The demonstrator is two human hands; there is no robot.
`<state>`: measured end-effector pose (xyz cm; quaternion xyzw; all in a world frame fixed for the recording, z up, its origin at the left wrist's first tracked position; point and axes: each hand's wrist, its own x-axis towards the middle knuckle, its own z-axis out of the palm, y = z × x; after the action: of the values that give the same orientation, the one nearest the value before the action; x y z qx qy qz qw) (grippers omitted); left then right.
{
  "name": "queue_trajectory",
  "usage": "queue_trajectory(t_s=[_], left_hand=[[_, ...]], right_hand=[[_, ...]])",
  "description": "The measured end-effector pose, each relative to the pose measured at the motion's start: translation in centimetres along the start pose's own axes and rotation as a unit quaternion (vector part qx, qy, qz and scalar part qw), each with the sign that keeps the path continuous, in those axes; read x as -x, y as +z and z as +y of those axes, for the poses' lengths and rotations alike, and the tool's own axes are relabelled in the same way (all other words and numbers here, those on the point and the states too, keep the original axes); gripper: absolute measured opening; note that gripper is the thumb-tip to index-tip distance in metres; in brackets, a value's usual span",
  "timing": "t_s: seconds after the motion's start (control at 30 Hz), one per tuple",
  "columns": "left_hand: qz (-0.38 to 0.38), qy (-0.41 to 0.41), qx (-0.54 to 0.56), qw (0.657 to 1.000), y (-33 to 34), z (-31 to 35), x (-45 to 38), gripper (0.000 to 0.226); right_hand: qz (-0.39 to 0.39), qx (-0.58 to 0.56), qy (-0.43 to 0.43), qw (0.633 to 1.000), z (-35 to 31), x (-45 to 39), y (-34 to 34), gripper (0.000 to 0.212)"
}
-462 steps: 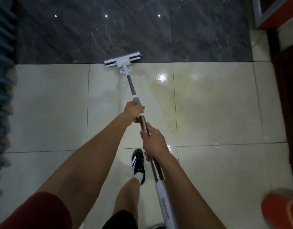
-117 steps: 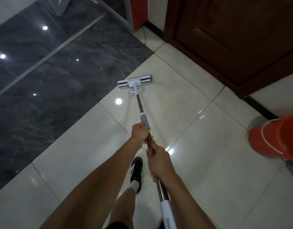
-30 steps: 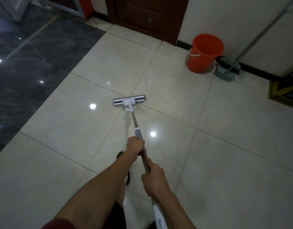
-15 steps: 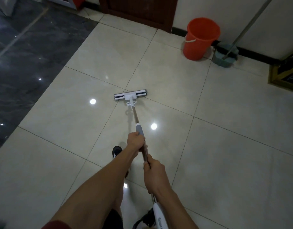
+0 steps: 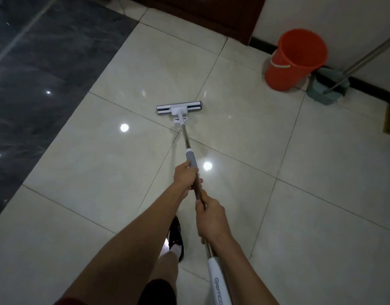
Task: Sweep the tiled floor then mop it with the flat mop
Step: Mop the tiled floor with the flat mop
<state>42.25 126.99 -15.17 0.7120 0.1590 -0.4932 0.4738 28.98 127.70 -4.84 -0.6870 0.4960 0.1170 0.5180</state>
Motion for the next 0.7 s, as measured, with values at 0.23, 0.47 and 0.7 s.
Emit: queue_trajectory(t_s=[0.23, 0.47, 0.7], left_hand=[[-0.007, -0.003, -0.041, 0.999, -1.0, 10.8, -6.0, 0.06], [0.023, 0.01, -0.058, 0.998, 0.8, 20.9, -11.1, 0.045], [0.05, 0.02, -0.045, 0.998, 2.6, 32.0, -17.6, 0.028]], right_hand=[[0.006, -0.02, 0.022, 1.0, -8.6, -8.5, -0.9, 0.04], [-0.006, -0.03, 0.007, 0.999, -15.6, -17.2, -4.5, 0.045], [-0.037, -0.025, -0.001, 0.999, -23.8, -27.6, -8.7, 0.042]])
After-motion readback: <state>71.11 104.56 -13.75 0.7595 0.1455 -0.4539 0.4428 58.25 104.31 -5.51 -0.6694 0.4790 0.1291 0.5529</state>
